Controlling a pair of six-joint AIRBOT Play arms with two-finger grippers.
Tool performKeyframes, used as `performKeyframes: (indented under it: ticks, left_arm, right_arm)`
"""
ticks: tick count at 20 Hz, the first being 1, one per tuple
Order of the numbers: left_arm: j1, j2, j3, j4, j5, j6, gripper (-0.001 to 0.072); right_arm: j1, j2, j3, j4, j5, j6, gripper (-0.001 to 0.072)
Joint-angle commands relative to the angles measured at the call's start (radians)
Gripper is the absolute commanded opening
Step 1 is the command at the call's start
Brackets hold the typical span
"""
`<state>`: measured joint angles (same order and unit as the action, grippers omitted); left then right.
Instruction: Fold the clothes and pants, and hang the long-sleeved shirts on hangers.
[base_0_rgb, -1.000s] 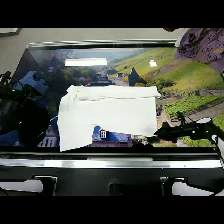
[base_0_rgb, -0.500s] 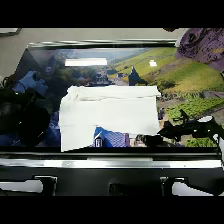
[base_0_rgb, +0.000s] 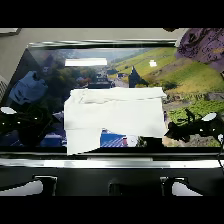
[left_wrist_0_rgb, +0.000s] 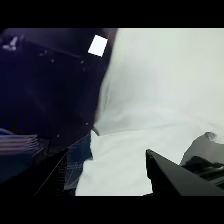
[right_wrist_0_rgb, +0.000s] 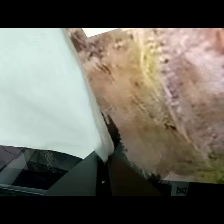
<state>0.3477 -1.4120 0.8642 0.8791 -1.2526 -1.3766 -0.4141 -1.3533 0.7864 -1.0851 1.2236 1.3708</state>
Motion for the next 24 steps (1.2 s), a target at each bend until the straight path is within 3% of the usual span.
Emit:
performKeyframes:
  ticks: [1,8,18,20,23,24]
  left_arm:
    - [-0.041,0.014,-0.080,-0.042,0.077,0.036,0.0549]
    - [-0.076,0.006,-0.080,-0.054,0.173,0.035,0.0549]
    - [-0.101,-0.048,-0.080,-0.098,0.209,0.069,0.0524]
    - [-0.102,-0.063,-0.080,-0.098,0.224,0.069,0.0431]
    - [-0.102,-0.071,-0.080,-0.098,0.225,0.069,0.0406]
    - [-0.102,-0.071,-0.080,-0.098,0.224,0.069,0.0270]
  right_arm:
    - [0.000,0.007,0.002,-0.006,0.016,0.014,0.0023]
    - [0.000,0.007,0.002,0.000,0.034,0.014,0.0023]
    - [0.000,0.007,0.002,0.011,0.043,0.014,0.0023]
    - [0.000,0.007,0.002,0.011,0.056,0.013,0.0023]
    - [0.000,0.010,0.002,0.011,0.060,0.013,0.0023]
    - [0.000,0.012,0.002,0.011,0.058,0.013,0.0023]
